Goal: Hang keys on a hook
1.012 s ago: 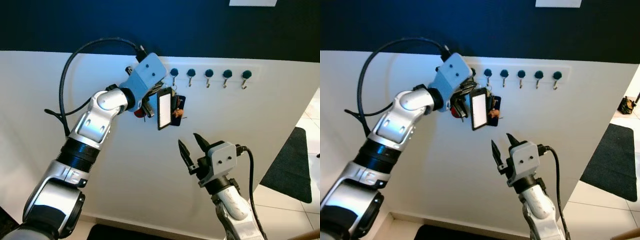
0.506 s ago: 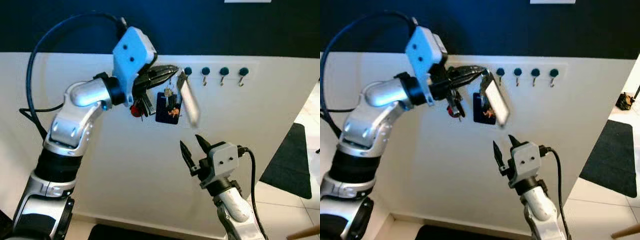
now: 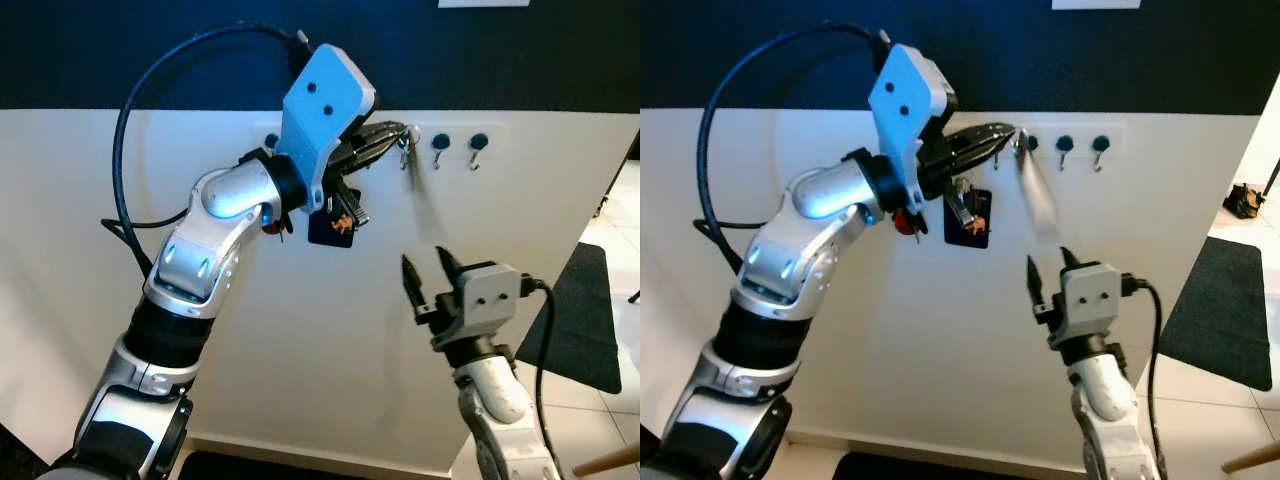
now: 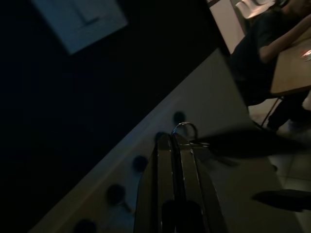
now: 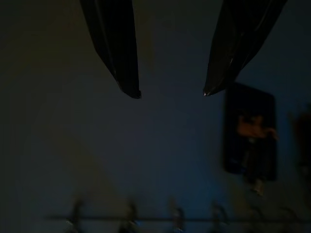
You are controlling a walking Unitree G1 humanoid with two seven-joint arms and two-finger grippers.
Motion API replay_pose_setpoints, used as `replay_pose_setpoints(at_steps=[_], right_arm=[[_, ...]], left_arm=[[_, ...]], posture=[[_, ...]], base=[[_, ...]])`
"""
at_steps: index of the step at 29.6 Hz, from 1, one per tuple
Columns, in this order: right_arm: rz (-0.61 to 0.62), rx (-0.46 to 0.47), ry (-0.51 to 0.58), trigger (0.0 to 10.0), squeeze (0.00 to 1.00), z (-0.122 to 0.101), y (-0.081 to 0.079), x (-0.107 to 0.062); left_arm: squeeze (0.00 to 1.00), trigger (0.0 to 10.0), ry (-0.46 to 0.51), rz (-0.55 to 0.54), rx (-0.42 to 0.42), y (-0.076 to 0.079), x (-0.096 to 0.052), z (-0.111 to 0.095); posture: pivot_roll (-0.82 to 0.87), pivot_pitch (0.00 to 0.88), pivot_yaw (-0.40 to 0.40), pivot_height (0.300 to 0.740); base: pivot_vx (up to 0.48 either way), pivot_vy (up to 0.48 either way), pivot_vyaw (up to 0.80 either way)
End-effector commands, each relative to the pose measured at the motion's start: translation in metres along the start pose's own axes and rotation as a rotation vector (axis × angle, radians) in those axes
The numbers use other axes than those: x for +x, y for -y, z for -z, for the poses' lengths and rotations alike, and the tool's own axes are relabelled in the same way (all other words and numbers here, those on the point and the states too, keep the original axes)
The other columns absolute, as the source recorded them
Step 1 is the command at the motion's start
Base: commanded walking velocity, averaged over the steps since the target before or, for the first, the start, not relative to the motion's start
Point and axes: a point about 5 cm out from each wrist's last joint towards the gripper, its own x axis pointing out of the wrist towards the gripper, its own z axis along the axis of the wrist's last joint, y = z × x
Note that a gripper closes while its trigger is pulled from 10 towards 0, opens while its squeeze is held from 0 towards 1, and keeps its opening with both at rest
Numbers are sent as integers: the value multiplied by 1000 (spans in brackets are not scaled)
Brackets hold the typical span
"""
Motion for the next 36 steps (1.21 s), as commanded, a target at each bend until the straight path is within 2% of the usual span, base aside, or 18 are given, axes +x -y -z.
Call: replay_pose_setpoints(at_steps=[1,4,6,7,9,10,12,13,16,17,19,20,21,22,25,28,31,36], right_arm=[[28,13,-31,10000,0,5,3,-5],[43,6,-45,10000,0,8,6,-8],[27,-25,-98,10000,0,21,7,-17],[17,-42,-145,10000,0,32,7,-26],[17,-42,-145,10000,0,32,7,-26],[8,-55,-193,10000,0,43,7,-35],[-24,-92,-328,10000,0,74,6,-64],[-24,-92,-328,10000,0,74,6,-64],[-57,-124,-491,10000,0,106,4,-101],[-57,-124,-491,10000,0,106,4,-101],[-68,-138,-555,10000,0,118,4,-116],[-68,-138,-555,10000,0,118,4,-116],[-72,-145,-591,10000,0,123,4,-124],[-72,-145,-591,10000,0,123,4,-124],[-82,-165,-640,10000,0,134,7,-138],[-83,-168,-638,10000,0,136,7,-139],[-83,-166,-632,10000,0,138,5,-139],[-92,-162,-637,10000,0,140,1,-141]], left_arm=[[0,10000,14,45,9,6,-7,-9],[0,10000,13,54,7,13,-7,-9],[0,10000,-17,67,-3,27,-11,-1],[0,10000,-65,67,-35,31,-15,21],[0,10000,-65,67,-35,31,-15,21],[0,10000,-117,68,-66,36,-21,42],[0,10000,-298,49,-145,59,-48,94],[0,10000,-298,49,-145,59,-48,94],[0,10000,-548,-51,-266,90,-94,152],[0,10000,-548,-51,-266,90,-94,152],[0,10000,-699,-88,-325,113,-125,181],[0,10000,-699,-88,-325,113,-125,181],[0,10000,-770,-127,-357,126,-141,194],[0,10000,-770,-127,-357,126,-141,194],[0,10000,-921,-249,-470,160,-179,221],[0,10000,-964,-303,-509,168,-189,229],[0,10000,-1118,-427,-556,189,-225,248],[0,10000,-1142,-412,-527,195,-232,250]], posture=[[-5,95,90,740],[-9,94,93,740],[-14,95,93,740],[-15,96,93,740],[-15,96,93,740],[-15,96,93,740],[-5,98,89,740],[-5,98,89,740],[5,100,81,740],[5,100,81,740],[8,100,78,740],[8,100,78,740],[6,102,75,740],[6,102,75,740],[4,102,79,740],[6,103,81,740],[-1,110,84,740],[2,112,81,740]], base=[[0,0,0],[0,0,0],[0,0,0],[0,0,0],[0,0,0],[0,0,0],[0,0,0],[0,0,0],[0,0,0],[0,0,0],[0,0,0],[0,0,0],[0,0,0],[0,0,0],[0,0,0],[0,0,0],[0,0,0],[0,0,0]])
